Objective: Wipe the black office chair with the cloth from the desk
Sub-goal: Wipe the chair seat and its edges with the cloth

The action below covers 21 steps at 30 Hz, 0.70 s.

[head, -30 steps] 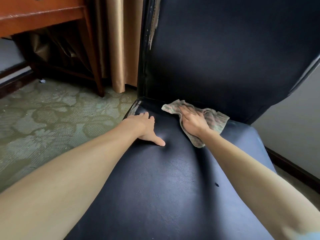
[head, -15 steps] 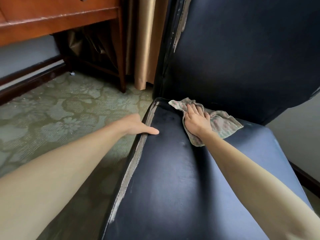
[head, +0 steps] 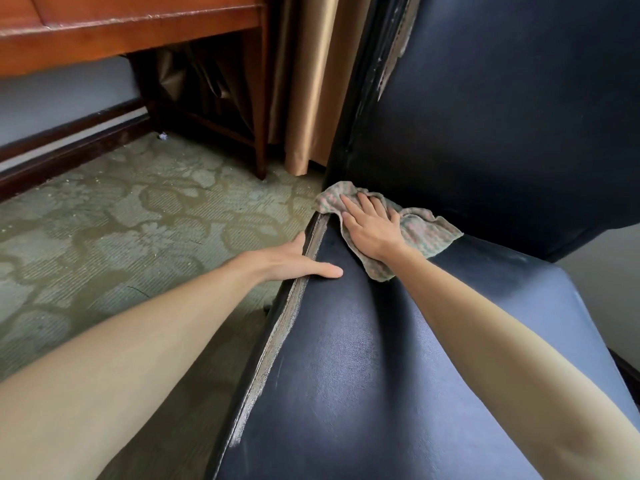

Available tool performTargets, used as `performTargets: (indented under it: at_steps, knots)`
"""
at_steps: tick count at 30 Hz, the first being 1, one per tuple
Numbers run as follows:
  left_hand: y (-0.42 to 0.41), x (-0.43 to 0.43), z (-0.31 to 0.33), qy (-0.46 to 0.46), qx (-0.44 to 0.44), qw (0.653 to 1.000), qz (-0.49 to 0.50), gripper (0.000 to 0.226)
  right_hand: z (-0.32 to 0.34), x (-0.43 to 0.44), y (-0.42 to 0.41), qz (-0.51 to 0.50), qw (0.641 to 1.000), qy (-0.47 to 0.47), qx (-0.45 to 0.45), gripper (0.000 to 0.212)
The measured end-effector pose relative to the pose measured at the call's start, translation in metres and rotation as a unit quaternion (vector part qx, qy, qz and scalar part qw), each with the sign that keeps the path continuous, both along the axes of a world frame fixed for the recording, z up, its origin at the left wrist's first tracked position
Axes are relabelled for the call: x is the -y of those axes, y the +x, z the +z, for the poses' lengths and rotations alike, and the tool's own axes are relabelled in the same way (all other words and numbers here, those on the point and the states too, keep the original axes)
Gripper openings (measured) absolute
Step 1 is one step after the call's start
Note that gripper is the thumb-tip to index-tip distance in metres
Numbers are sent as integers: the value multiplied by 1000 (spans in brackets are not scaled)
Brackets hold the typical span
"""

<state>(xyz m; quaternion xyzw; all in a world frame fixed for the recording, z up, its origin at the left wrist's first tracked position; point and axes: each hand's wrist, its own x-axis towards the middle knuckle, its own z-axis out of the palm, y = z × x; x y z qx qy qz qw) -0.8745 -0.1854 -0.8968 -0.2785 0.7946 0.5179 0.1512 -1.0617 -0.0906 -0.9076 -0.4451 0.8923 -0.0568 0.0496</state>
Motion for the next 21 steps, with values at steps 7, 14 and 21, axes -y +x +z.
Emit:
performTargets:
  at_steps: [7,14,21]
  knots:
    - [22,-57,33,-439,-117,881,-134,100,6,7,6,42,999,23,9,47]
    - [24,-112,18,-412,-4,865,-287,112,15,12,8,105,993,39,29,47]
    - [9,-94,33,-415,36,844,-338,113,10,-1,-16,31,998,28,38,47]
